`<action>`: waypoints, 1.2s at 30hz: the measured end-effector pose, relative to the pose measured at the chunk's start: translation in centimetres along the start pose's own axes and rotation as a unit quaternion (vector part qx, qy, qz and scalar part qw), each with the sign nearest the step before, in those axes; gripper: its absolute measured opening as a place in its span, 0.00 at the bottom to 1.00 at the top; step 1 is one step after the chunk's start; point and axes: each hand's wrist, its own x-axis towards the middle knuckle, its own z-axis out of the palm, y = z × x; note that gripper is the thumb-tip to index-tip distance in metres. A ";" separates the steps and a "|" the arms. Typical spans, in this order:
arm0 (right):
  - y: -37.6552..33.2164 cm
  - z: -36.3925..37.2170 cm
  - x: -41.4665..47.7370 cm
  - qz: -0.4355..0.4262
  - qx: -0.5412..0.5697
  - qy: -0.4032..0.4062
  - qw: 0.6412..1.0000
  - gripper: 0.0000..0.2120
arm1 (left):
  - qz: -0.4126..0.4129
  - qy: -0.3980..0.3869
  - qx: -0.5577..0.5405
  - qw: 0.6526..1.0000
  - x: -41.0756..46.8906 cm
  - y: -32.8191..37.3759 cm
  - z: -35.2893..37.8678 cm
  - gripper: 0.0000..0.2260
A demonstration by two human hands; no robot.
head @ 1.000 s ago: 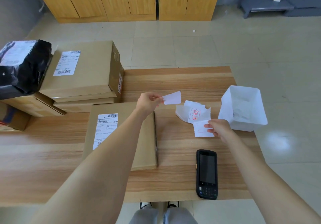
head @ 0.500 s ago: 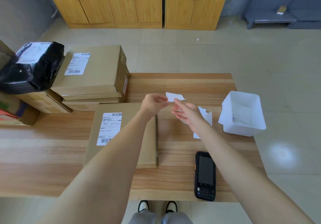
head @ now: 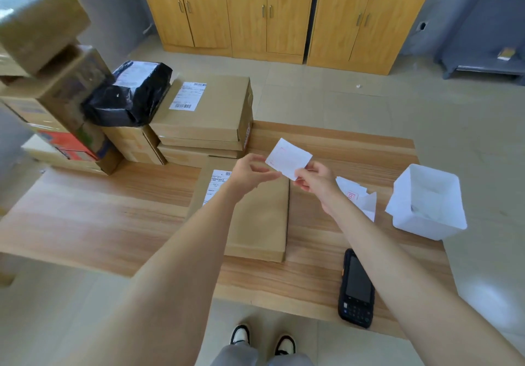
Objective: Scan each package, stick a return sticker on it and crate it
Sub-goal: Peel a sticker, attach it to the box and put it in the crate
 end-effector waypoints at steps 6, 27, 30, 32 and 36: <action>1.0 3.3 -1.3 0.000 -0.049 -0.030 0.998 0.03 | -0.010 0.032 0.014 0.999 -1.6 -1.8 -3.1 0.08; 9.3 7.5 -2.6 0.007 -0.261 -0.002 0.965 0.11 | -0.100 -0.026 0.277 0.955 -2.4 -10.5 -4.0 0.09; 9.6 7.5 -2.7 -0.006 -0.288 0.006 0.958 0.11 | -0.109 -0.027 0.300 0.947 -2.4 -10.8 -3.6 0.11; 9.7 7.5 -2.8 -0.019 -0.322 0.010 0.947 0.10 | -0.108 -0.029 0.317 0.942 -2.3 -11.0 -3.4 0.10; 9.3 7.6 -3.0 -0.051 -0.455 -0.016 0.889 0.13 | -0.099 -0.025 0.358 0.928 -2.3 -11.1 -3.0 0.07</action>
